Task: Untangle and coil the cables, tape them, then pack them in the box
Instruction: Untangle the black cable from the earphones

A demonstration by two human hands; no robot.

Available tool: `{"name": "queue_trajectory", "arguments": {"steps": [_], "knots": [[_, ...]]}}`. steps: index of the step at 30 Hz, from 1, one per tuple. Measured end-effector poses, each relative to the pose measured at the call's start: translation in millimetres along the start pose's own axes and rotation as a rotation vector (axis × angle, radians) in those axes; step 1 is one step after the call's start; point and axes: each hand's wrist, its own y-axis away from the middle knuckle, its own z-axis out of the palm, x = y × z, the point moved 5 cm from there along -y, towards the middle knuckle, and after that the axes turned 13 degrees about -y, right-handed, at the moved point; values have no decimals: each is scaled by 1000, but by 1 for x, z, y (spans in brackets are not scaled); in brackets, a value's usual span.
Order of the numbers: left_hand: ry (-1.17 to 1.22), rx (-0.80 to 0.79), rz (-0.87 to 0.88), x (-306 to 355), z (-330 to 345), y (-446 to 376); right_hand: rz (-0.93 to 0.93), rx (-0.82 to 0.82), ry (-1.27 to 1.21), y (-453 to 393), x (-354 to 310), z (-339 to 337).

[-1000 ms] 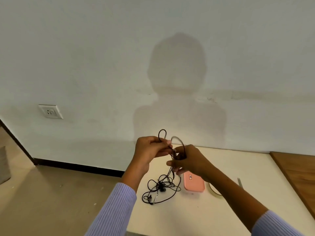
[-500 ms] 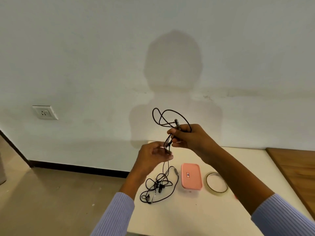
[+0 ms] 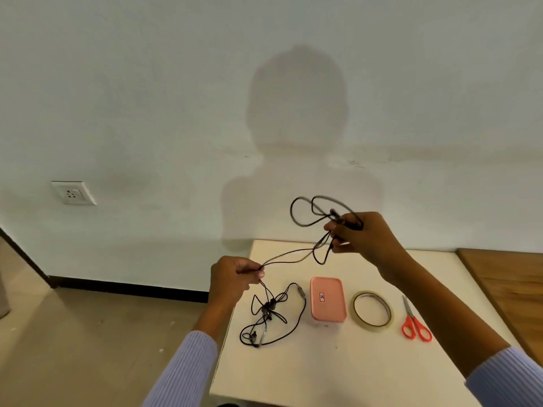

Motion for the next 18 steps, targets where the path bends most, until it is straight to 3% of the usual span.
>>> {"name": "queue_trajectory", "arguments": {"steps": [5, 14, 18], "knots": [[186, 14, -4, 24, -5, -5, 76, -56, 199, -2, 33, 17], [326, -128, -50, 52, 12, -8, -47, -149, 434, -1, 55, 67], [449, -113, -56, 51, 10, -6, -48, -127, 487, -9, 56, 73]]}}
